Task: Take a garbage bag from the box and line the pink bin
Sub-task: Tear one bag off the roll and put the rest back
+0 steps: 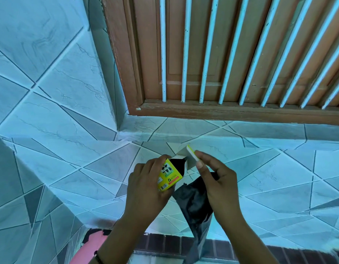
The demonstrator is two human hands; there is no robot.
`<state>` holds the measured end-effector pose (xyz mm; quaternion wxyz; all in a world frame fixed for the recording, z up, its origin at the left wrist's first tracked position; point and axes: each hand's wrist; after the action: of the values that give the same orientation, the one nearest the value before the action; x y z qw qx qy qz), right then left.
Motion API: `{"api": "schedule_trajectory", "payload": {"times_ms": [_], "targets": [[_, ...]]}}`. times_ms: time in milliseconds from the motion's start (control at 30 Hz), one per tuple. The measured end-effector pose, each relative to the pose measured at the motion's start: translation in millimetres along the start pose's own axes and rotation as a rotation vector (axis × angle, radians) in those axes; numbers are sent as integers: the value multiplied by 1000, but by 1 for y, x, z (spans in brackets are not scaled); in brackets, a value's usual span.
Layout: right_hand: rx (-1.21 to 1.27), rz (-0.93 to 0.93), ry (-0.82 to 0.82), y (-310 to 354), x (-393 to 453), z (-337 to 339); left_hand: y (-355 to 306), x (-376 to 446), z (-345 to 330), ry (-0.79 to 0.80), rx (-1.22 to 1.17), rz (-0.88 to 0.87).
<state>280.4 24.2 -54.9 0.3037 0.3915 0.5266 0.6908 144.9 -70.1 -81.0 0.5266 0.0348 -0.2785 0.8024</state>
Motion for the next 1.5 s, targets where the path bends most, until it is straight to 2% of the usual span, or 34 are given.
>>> {"api": "schedule_trajectory", "payload": {"times_ms": [233, 467, 767, 1000, 1200, 1367, 1500], "targets": [[-14, -11, 52, 1, -11, -13, -3, 2, -1, -30, -57, 2], [-5, -3, 5, 0, -2, -10, -3, 5, -1, -39, -10, -6], [-135, 100, 64, 0, -3, -13, -1, 8, -1, -68, -25, 0], [-86, -11, 47, -1, 2, -13, 1, 9, -2, -44, 60, -10], [-151, 91, 91, 2, 2, -13, 4, 9, 0, -70, 66, -1], [-71, 56, 194, 2, 2, -14, 5, 9, -1, -79, 14, 29], [1, -33, 129, 0, 2, -13, 2, 7, 0, -59, 15, 15]]}}
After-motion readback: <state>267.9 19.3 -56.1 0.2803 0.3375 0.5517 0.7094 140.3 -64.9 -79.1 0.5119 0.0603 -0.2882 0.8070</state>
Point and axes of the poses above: each hand's wrist, its own x-axis towards the middle knuckle, its own z-axis out of the back of the hand, y = z × x, and after that the axes turned 7 degrees about y, right-handed
